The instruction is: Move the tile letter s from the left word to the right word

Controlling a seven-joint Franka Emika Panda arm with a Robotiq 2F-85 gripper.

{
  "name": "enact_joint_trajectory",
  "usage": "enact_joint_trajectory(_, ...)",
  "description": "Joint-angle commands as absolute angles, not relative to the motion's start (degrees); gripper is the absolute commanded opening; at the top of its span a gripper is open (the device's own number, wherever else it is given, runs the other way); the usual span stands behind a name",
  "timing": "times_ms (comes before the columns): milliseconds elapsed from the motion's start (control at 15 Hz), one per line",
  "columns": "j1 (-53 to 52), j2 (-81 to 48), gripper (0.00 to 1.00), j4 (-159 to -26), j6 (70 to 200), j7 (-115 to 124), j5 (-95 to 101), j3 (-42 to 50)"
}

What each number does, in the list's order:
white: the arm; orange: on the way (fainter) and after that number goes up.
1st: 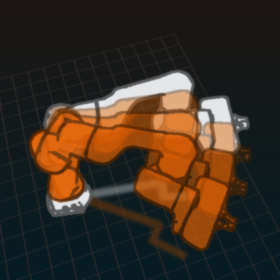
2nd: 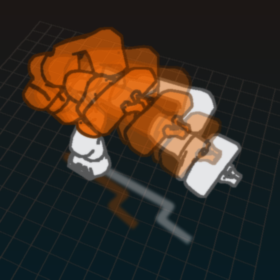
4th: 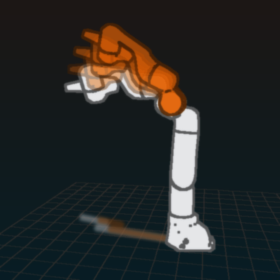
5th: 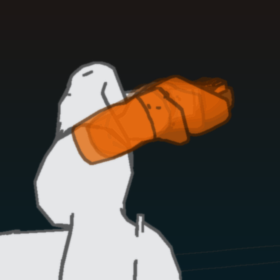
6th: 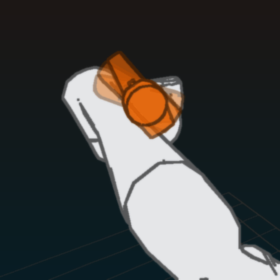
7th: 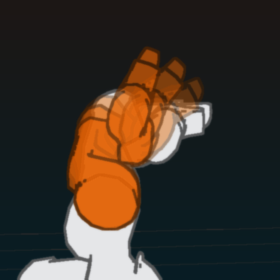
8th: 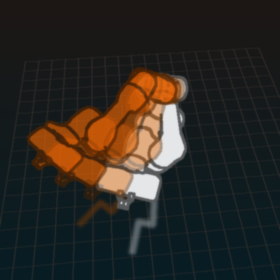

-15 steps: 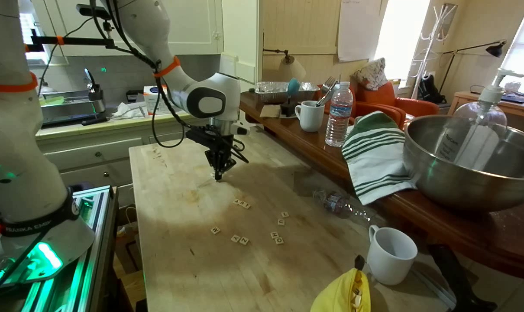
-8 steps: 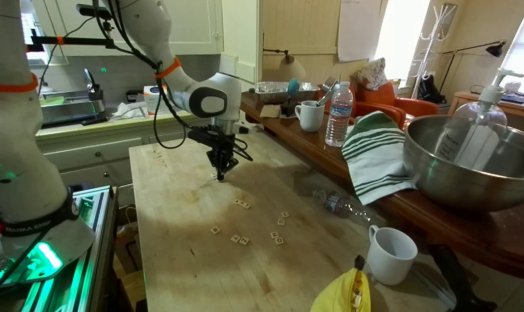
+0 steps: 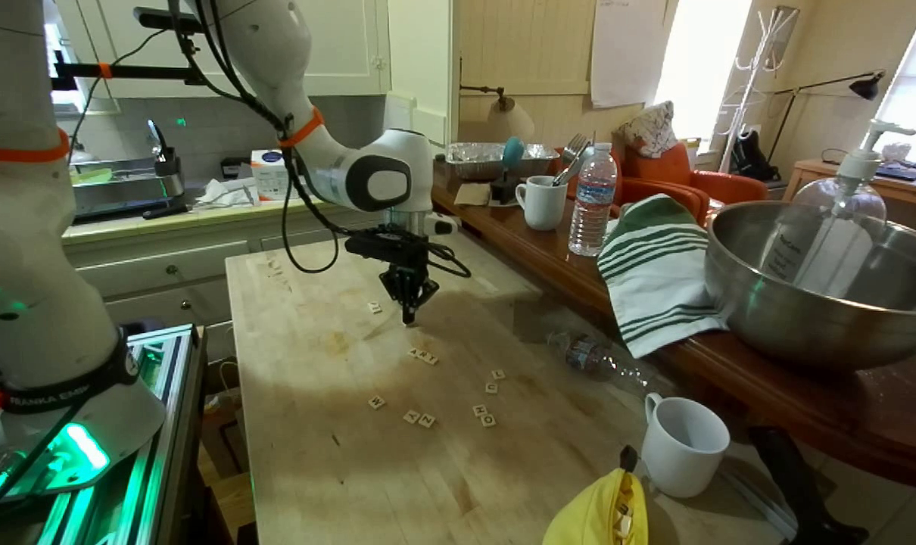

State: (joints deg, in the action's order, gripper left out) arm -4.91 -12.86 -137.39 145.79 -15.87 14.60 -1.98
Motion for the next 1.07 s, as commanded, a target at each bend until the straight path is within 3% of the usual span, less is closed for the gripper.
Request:
enact_joint_trajectory(0,-4.4,-16.0,0.00,-135.7,147.7,-13.5,21.8,0.4)
enact_joint_trajectory(1000,-2.6,-18.2,0.00,-133.2,149.0,-10.7,35.9,5.6)
